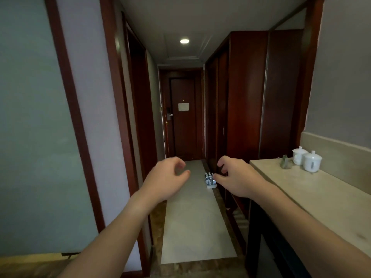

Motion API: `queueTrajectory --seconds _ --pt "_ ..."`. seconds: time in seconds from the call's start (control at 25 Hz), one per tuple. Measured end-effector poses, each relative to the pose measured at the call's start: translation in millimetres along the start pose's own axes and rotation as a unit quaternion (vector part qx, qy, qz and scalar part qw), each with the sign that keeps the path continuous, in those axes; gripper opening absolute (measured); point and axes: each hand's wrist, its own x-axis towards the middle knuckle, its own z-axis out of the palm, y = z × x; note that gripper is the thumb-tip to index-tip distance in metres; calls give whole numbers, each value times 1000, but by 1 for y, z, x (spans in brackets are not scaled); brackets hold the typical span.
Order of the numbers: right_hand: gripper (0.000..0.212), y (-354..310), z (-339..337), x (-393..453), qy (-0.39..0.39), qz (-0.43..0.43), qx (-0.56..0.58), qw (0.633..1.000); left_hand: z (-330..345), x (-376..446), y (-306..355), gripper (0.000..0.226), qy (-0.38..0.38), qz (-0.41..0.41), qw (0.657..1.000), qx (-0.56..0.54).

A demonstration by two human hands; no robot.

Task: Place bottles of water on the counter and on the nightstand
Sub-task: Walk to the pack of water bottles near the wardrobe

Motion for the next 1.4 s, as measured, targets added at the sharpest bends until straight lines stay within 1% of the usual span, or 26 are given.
queueTrajectory --seconds 0.12,0.4,0.6,0.72,0.8,1.0,1.2,1.28,1.4 --pt "50 18 20 72 -4 -1 4 1000 14 62 -33 36 7 -18 1000 -7" --pt "50 47 99 242 7 -23 -6 1000 60 219 -129 38 5 -11 1000 6" --pt "49 63 143 392 -3 -22 -20 1000 78 362 -200 34 26 -10 999 -16" --pt "48 80 155 482 8 -14 -16 1000 101 449 -228 36 7 3 1000 -4" --pt "49 100 165 535 6 -3 -17 1000 120 503 -242 36 -7 9 1000 3" --pt "49 174 204 672 7 6 -19 1000 187 638 -286 36 -25 9 1000 15" --pt "46 252 248 822 -10 -34 -25 999 256 783 -327 35 -19 0 999 35" --pt "47 274 256 890 -20 -57 -28 998 270 845 -341 36 -11 -12 999 40" --pt "46 290 264 980 -27 -71 -11 997 278 923 -364 37 0 -27 999 46"
